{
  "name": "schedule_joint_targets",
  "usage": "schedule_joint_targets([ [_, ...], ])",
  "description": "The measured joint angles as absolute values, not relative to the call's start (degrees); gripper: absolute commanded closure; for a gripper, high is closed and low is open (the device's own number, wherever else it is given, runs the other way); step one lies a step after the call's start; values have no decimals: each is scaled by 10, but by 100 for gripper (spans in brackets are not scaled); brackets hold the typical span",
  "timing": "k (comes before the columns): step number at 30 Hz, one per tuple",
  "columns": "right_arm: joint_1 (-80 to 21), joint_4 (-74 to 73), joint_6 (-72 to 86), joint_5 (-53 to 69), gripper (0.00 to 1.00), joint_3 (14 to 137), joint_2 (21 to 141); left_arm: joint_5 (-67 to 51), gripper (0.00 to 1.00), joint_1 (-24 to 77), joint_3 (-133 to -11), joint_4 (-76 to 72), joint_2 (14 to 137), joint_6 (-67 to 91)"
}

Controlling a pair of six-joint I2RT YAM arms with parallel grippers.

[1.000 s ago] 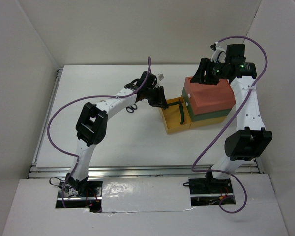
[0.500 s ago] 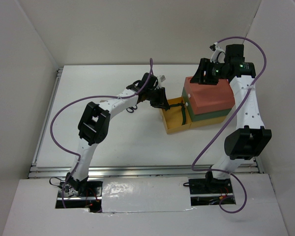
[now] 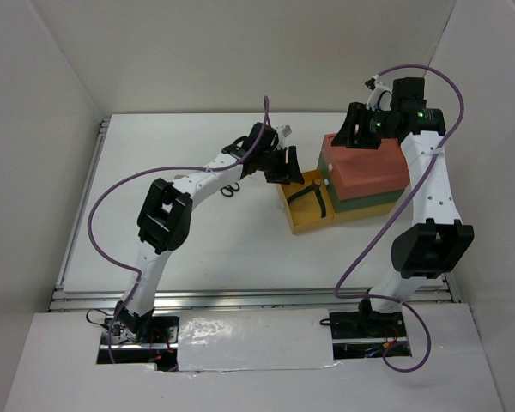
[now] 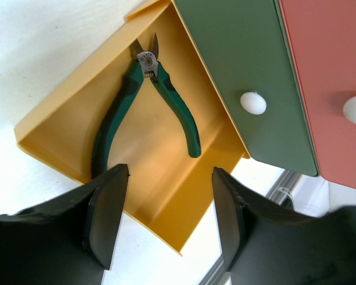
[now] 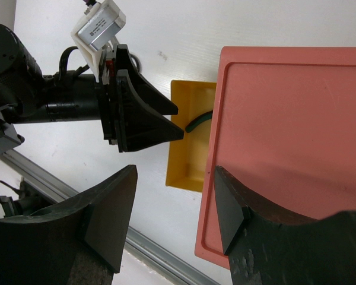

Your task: Sort the tools into containers

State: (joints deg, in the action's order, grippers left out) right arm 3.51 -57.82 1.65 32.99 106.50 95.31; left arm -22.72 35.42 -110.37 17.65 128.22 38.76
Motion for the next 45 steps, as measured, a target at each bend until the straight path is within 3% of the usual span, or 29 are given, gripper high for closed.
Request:
schedule_joint_targets([
  [7, 29, -578, 15, 306, 47, 1065, 953, -204, 72, 347, -1041, 149, 1222, 361],
  [13, -5, -578, -1, 244, 53, 1064, 953, -209, 89, 309, -969, 134, 1099, 361],
  [17, -41, -576, -18, 188, 56, 1054, 953, -208, 90, 284, -916, 129, 1053, 358],
  [22, -62, -580, -32, 134, 55, 1043, 953, -191, 84, 287, -860, 156, 1059, 346],
  [27, -65, -580, -42, 94, 64, 1042, 955, -163, 84, 298, -829, 164, 1068, 346],
  [45, -72, -588, -57, 72, 71, 1039, 981, -163, 87, 320, -859, 125, 1192, 394],
])
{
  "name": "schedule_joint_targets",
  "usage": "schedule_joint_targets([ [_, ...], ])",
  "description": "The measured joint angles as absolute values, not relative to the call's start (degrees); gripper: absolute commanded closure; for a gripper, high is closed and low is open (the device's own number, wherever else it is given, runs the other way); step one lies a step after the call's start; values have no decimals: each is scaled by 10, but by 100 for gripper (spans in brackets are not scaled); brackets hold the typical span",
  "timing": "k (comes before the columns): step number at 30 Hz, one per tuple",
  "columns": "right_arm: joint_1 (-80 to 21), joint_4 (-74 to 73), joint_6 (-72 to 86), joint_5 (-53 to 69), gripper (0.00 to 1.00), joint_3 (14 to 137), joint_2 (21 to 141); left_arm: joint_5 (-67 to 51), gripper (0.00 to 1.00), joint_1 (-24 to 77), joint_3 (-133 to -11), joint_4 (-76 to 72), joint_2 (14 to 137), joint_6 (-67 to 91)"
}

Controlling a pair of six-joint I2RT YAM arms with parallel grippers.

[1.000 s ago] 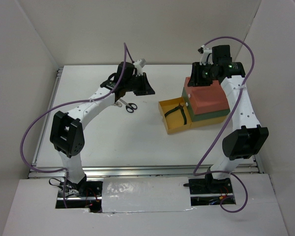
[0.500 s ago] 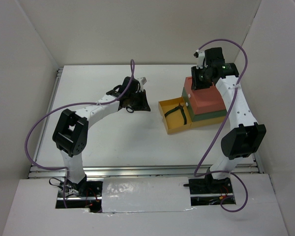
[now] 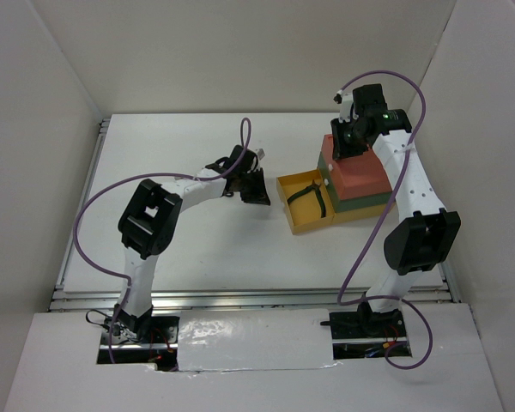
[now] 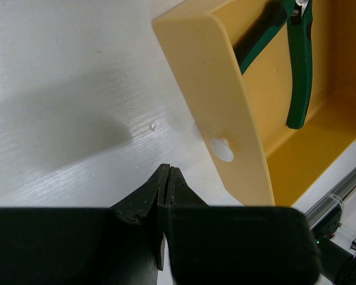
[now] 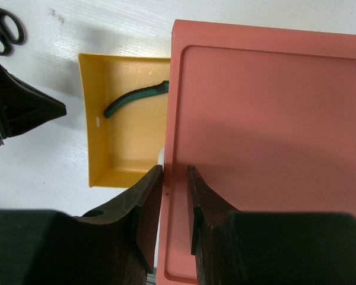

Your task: Sort the tools into containers

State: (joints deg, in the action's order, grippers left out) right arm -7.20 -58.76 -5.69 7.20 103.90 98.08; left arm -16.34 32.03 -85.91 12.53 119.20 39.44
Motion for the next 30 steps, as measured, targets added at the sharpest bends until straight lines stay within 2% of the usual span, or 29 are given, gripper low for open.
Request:
schedule_joint_targets([
  [6, -74, -588, -59, 73, 77, 1039, 981, -177, 87, 329, -877, 102, 1211, 409],
  [10, -75, -588, -59, 77, 78, 1039, 983, -205, 83, 331, -878, 57, 1230, 436],
  [30, -66, -592, -58, 115, 80, 1055, 1001, -278, 78, 353, -880, -257, 1329, 590],
])
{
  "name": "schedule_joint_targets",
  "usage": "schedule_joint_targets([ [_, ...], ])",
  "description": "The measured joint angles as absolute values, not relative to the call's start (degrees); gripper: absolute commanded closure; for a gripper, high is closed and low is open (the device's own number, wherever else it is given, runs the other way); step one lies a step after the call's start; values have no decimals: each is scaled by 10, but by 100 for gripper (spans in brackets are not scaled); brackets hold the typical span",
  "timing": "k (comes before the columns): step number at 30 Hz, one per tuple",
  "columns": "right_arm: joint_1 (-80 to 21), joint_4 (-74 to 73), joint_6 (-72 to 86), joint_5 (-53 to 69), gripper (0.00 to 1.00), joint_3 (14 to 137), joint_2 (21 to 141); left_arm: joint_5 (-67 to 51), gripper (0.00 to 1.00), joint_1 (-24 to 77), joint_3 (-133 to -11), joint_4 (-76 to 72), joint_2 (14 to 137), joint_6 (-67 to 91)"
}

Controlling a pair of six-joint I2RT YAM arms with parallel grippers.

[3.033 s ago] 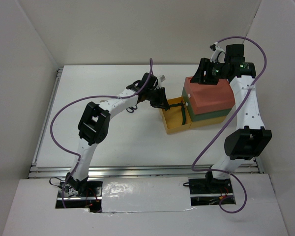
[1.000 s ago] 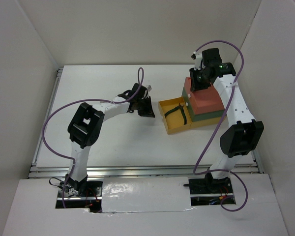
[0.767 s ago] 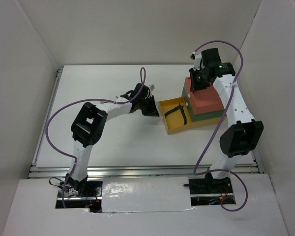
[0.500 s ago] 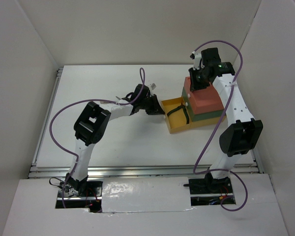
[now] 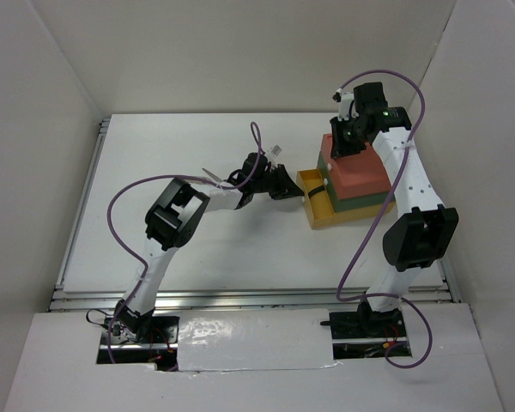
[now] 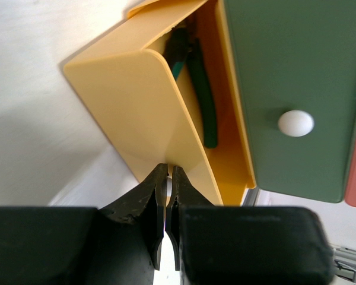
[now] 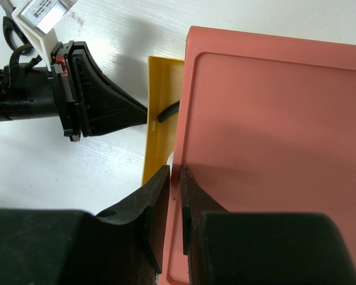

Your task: Sort the tools into containers

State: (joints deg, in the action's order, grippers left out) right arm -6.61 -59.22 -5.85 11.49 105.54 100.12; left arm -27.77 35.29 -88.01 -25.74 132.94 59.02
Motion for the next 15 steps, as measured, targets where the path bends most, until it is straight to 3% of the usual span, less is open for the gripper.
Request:
schedule_joint_targets([
  [15, -61, -595, -57, 130, 81, 1058, 1003, -284, 76, 375, -927, -408, 1407, 669],
])
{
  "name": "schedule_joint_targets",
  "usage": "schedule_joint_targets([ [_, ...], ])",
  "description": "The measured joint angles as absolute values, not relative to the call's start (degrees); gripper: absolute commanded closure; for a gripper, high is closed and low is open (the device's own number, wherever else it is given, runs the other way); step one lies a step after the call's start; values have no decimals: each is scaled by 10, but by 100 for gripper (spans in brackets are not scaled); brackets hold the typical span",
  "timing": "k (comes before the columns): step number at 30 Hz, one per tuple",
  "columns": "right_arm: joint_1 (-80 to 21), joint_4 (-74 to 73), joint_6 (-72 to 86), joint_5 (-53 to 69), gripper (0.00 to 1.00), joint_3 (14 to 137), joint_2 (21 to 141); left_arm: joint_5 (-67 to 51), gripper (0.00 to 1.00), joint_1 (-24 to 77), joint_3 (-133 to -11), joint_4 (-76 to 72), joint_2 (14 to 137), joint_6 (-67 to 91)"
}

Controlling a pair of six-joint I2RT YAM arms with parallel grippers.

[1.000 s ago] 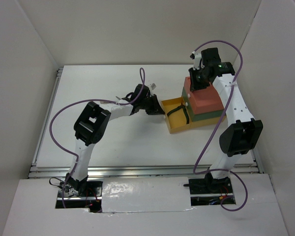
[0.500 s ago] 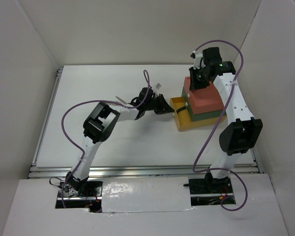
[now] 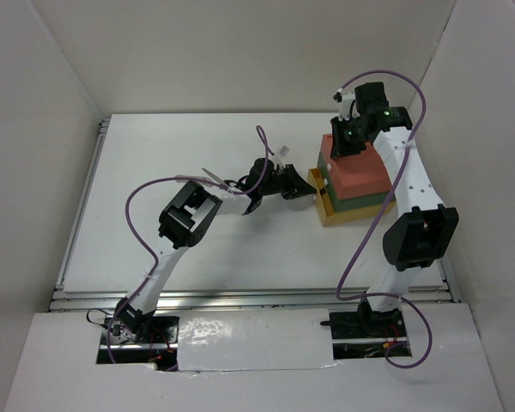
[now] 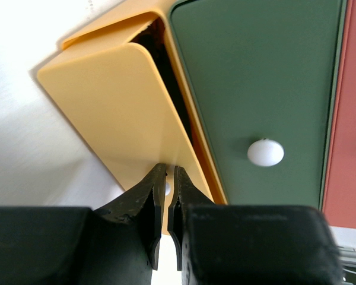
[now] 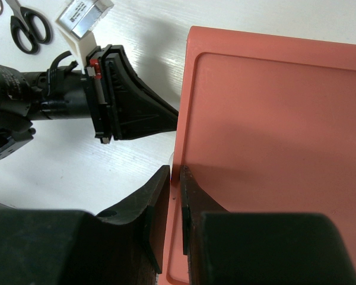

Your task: Sort the tools into containers

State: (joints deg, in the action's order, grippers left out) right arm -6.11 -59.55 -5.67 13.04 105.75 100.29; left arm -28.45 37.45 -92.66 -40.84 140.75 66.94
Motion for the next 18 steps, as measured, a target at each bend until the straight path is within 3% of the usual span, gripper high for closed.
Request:
schedule_joint_targets([
  [18, -61, -601, -57, 140, 81, 1065, 1009, -290, 66, 389, -985, -446, 1453, 680],
])
